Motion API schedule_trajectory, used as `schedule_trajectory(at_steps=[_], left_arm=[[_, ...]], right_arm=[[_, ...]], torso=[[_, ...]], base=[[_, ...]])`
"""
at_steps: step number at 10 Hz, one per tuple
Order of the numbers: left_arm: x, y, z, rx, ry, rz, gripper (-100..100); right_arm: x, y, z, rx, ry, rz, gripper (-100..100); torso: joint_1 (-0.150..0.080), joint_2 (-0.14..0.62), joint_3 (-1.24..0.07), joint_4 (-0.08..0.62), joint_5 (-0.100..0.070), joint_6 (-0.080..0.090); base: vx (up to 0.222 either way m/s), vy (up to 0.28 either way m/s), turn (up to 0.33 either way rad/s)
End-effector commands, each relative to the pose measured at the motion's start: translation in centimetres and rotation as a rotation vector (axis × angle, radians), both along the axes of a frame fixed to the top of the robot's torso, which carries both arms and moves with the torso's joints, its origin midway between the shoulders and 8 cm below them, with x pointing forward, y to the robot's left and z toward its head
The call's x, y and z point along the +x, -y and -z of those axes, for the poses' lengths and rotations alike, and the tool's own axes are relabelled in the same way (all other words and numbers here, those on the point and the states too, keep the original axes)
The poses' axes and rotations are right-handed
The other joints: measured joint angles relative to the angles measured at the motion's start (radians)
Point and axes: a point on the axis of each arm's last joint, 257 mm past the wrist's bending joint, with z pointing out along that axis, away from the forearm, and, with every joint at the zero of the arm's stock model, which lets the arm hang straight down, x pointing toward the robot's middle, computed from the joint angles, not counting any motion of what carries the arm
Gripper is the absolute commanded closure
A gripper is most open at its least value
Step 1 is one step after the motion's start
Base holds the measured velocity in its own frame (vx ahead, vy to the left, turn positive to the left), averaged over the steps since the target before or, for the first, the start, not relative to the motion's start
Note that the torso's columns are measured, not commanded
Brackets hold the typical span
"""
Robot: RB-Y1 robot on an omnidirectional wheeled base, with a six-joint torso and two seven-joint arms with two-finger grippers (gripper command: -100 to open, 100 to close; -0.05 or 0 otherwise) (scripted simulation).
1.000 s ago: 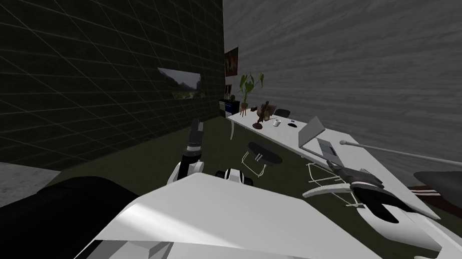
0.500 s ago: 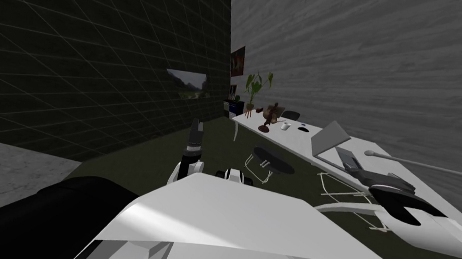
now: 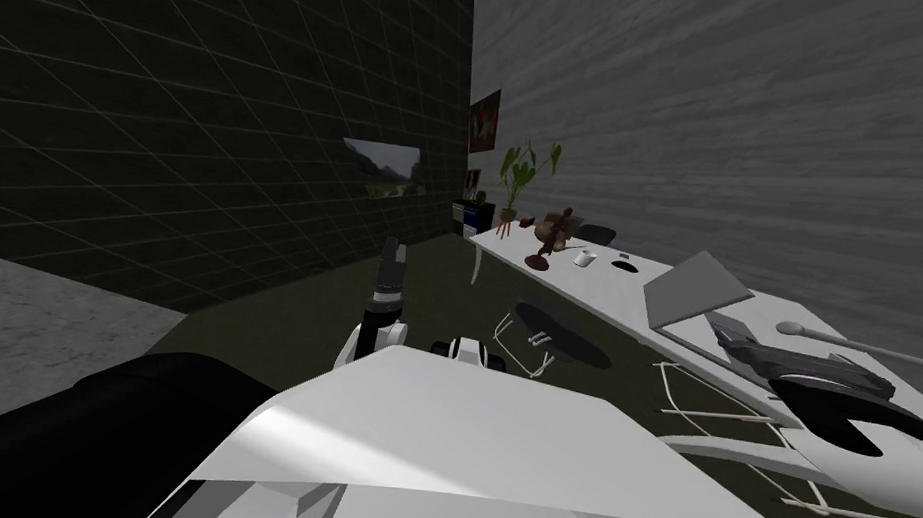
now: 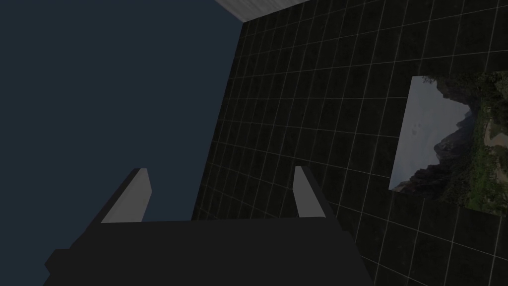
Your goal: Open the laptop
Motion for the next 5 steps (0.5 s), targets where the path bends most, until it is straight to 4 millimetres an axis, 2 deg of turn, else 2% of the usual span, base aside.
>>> schedule_trajectory(at_steps=[1, 2, 3, 5], left_arm=[[0.0, 0.0, 0.0, 0.0, 0.0, 0.0, 0], [0.0, 0.0, 0.0, 0.0, 0.0, 0.0, 0], [0.0, 0.0, 0.0, 0.0, 0.0, 0.0, 0], [0.0, 0.0, 0.0, 0.0, 0.0, 0.0, 0]], right_arm=[[-0.9, 2.5, -1.8, -0.06, -0.03, 0.05, -100], [-1.5, 3.6, -2.5, -0.083, -0.044, 0.074, -100], [-1.6, 3.7, -2.5, -0.083, -0.045, 0.075, -100], [-2.4, 5.3, -3.9, -0.122, -0.065, 0.111, -100]], torso=[[0.001, -0.001, -0.001, 0.0, 0.0, 0.0], [0.002, -0.003, -0.002, -0.001, 0.001, -0.001], [0.003, -0.004, -0.003, -0.001, 0.001, -0.001], [-0.001, 0.002, 0.001, 0.001, 0.0, 0.0]], base=[[0.104, 0.053, 0.156], [0.127, 0.066, 0.169], [0.082, 0.037, 0.057], [0.058, 0.022, 0.081]])
